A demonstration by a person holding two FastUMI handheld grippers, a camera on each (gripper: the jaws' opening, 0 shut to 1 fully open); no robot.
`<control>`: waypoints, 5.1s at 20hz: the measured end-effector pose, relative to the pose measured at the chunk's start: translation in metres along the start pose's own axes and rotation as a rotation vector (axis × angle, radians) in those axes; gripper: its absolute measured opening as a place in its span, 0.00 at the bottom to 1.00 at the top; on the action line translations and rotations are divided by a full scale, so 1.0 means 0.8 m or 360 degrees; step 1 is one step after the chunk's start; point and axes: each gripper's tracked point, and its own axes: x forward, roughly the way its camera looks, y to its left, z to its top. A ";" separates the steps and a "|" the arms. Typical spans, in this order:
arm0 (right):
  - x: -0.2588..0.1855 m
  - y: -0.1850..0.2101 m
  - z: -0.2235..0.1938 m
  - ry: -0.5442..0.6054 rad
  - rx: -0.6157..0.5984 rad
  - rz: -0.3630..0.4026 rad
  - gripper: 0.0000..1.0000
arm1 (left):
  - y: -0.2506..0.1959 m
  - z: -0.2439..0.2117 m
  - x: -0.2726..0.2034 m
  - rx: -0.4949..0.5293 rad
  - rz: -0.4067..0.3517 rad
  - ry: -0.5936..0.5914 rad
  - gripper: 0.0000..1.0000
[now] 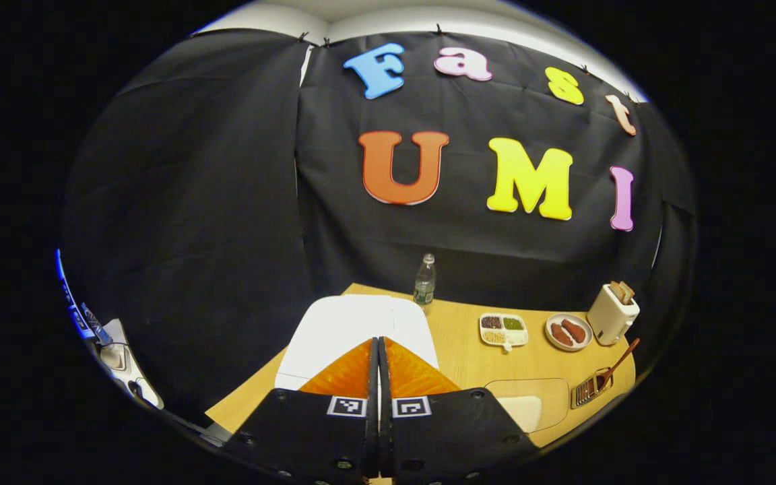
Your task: Close the left gripper, press the button to open the rice cooker; take a wooden spoon from the chopstick holder with the right hand, scoop a spoonful of rice and pour it into the rice cooker, then put the wooden spoon back into the chopstick holder.
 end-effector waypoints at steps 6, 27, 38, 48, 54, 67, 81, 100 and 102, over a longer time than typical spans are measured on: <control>0.016 0.004 -0.044 0.0143 0.0029 -0.0099 1.00 | 0.025 -0.050 0.074 0.0003 0.0007 0.0331 0.00; 0.028 0.032 -0.062 0.0216 -0.0070 -0.0167 1.00 | 0.036 -0.110 0.091 -0.0088 0.0020 0.0716 0.01; 0.005 0.037 -0.059 0.0193 -0.0119 -0.0172 1.00 | 0.046 0.009 0.063 -0.0259 -0.0039 0.0201 0.00; 0.000 0.045 -0.074 0.0220 -0.0115 -0.0172 1.00 | 0.056 0.053 -0.029 -0.0285 -0.0056 -0.0099 0.94; 0.029 0.029 -0.108 0.0292 -0.0054 -0.0215 1.00 | 0.020 0.045 -0.084 -0.0218 -0.0167 -0.0213 0.95; 0.192 -0.008 -0.285 0.0748 0.0308 0.0078 1.00 | -0.103 0.024 -0.178 -0.0137 -0.0103 -0.0515 0.94; 0.290 0.024 -0.353 0.0871 0.0467 0.0318 0.46 | -0.126 -0.011 -0.224 -0.0087 0.0034 -0.0532 0.94; 0.180 0.076 -0.207 0.0398 0.0021 0.0189 0.14 | -0.017 -0.040 -0.182 -0.0132 -0.0164 -0.0448 0.94; 0.159 0.095 -0.188 0.0361 0.0009 0.0185 0.16 | -0.009 -0.043 -0.174 -0.0136 -0.0210 -0.0449 0.94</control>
